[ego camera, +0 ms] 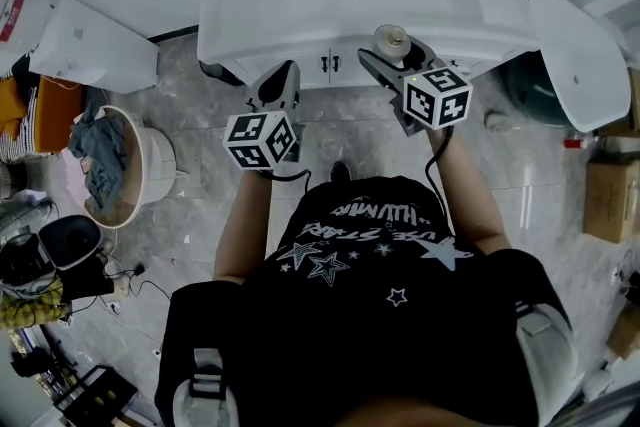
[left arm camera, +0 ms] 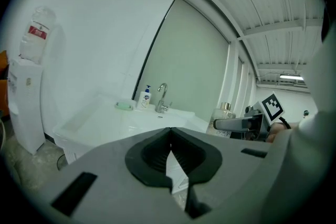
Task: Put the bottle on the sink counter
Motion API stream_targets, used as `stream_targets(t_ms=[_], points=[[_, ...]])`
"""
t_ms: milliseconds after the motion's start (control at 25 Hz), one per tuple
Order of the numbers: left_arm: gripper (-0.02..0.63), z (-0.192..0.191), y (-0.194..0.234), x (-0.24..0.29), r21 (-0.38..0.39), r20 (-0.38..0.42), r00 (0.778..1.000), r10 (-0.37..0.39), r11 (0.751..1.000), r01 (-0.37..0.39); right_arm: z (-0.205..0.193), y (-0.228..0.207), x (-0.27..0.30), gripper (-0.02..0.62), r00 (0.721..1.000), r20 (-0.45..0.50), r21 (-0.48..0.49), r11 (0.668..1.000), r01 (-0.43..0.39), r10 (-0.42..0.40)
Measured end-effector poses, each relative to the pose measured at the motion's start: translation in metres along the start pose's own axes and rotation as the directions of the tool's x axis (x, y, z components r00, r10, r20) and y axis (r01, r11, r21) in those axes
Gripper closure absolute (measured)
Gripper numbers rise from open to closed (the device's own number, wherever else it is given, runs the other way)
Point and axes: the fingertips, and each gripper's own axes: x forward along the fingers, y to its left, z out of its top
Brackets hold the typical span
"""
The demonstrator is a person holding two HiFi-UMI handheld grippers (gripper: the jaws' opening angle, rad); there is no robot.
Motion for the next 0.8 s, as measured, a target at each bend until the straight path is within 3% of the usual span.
stream_targets(t_ms=[440,800], points=[[0.598,0.002,0.044,0.008,-0.022,-0.007,0.998,0.06,0.998,-0.06,0.002,0.005,0.056,0.268,0.997,-0.05,-0.014,0.998,-0.061,0.06],[0.598,0.019,0.096,0.032,-0.045,0.013,0.98,0.197,0.98,-0.196,0.024,-0.006,0.141,0.268,0.978,-0.08,-0.036,0.98,-0.197,0.193]])
